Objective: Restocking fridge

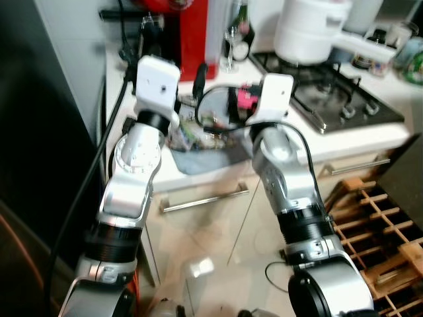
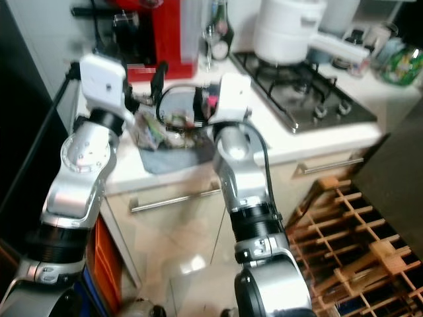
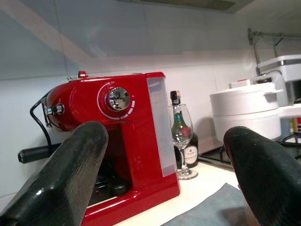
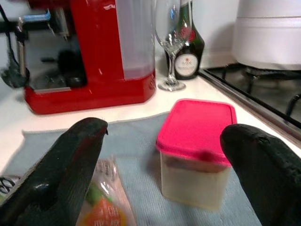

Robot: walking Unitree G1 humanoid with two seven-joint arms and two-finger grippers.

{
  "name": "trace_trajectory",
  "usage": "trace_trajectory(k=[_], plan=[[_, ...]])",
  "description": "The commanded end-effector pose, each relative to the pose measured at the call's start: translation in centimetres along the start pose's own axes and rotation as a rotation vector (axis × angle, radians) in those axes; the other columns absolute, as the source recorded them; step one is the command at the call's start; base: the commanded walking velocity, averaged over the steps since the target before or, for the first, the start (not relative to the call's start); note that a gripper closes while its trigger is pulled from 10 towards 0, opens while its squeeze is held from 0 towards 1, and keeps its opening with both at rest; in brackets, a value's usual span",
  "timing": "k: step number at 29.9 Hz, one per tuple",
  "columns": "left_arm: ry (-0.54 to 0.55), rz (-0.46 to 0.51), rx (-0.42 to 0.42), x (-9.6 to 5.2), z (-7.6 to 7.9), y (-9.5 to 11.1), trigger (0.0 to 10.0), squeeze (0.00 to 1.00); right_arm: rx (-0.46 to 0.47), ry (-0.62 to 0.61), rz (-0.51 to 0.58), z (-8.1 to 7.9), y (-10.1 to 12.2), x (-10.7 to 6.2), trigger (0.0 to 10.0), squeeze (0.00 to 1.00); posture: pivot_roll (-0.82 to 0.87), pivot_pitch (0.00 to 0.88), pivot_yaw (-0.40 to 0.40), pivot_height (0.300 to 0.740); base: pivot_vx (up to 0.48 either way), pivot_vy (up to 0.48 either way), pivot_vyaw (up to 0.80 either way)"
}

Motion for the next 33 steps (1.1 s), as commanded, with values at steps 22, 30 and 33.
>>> trace_trajectory(k=[22, 30, 33], plan=[[0.003, -0.014, 0.009, -0.1, 0.0, -0.3, 10.0, 0.00, -0.060, -0.164, -0.097, 0.6, -0.1, 2.2, 10.0, 0.00, 0.08, 0.000, -0.059, 0.740, 0.000, 0.000, 0.00], [0.011, -0.021, 0.018, -0.3, -0.3, -0.3, 10.0, 0.00, -0.045, -0.151, -0.137, 0.1, -0.8, 2.6, 10.0, 0.00, 0.09, 0.000, -0.065, 0.740, 0.000, 0.000, 0.00], [0.014, -0.023, 0.021, -0.4, -0.4, -0.4, 10.0, 0.00, -0.066, -0.166, -0.139, 0.3, -0.9, 2.7, 10.0, 0.00, 0.09, 0.000, -0.066, 0.740, 0.000, 0.000, 0.00]])
Point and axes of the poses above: a point about 5 cm out from each wrist's last joint towards the gripper, its own x axis pointing out of the wrist towards the gripper, its own y axis along the axis of the wrist's last joint, z = x × y, the point moved 1 cm from there along x, pointing out of the wrist towards the gripper, and after that the axes turned 8 degrees about -x, right-handed, at the moved point
